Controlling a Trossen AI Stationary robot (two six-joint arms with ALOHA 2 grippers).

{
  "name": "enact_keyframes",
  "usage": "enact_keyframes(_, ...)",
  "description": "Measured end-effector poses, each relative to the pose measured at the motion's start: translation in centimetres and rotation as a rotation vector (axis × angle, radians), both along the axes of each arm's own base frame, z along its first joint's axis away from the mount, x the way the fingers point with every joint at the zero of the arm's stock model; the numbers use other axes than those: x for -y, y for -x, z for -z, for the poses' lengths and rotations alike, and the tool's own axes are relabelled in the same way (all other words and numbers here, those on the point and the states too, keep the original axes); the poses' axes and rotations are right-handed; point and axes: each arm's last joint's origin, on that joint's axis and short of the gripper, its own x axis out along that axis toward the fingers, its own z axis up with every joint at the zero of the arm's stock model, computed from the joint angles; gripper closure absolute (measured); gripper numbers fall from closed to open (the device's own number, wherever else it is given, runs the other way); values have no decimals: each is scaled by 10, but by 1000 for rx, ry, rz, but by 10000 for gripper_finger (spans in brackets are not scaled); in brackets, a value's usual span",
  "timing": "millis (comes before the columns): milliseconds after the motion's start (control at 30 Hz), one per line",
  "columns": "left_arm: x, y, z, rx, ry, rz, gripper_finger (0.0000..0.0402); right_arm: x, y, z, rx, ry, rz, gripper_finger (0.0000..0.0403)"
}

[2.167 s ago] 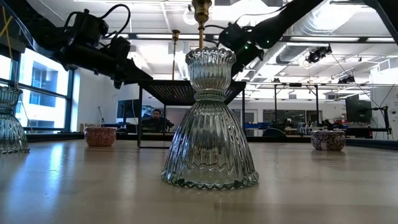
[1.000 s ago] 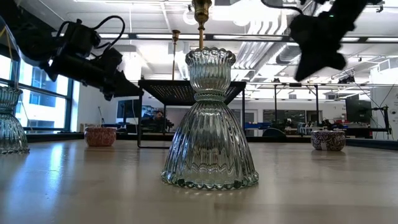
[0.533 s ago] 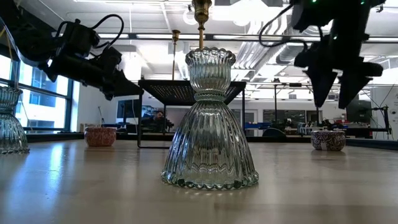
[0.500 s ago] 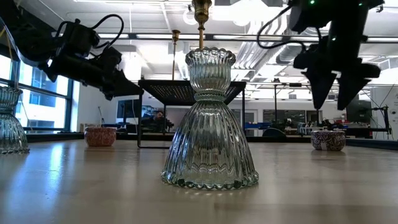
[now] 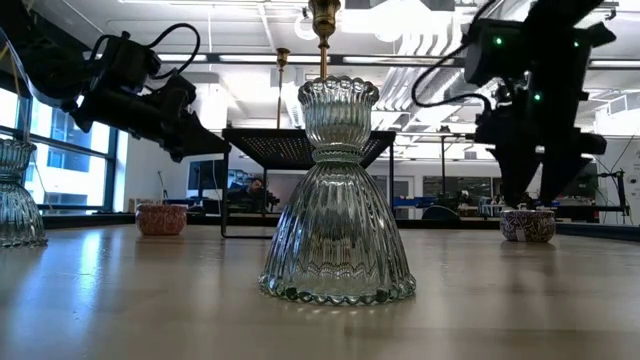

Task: Pick & Place candle stick holders
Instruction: Put the red patterned scented candle on the shelf

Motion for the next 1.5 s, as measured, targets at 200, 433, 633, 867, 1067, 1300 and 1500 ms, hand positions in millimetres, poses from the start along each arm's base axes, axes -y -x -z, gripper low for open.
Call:
enact_keyframes(200,0,0,0,0,-1,0,401,1,2,4,-10,33,-13,67)
enact_keyframes(433,0,0,0,0,-1,-1,401,0,8,24,29,15,1,67)
enact_keyframes(633,0,0,0,0,-1,0,401,0,11,36,64,26,4,68)
enact_keyframes(867,0,0,0,0,-1,-1,401,0,13,39,69,39,6,101)
enact_keyframes(1067,0,0,0,1,-2,-1,401,1,4,27,88,56,-21,121)
enact_keyframes(1300,0,0,0,0,-1,-1,401,11,-26,-38,154,66,-90,124)
enact_keyframes(1500,0,0,0,0,-1,-1,401,54,-46,-116,224,182,-126,126)
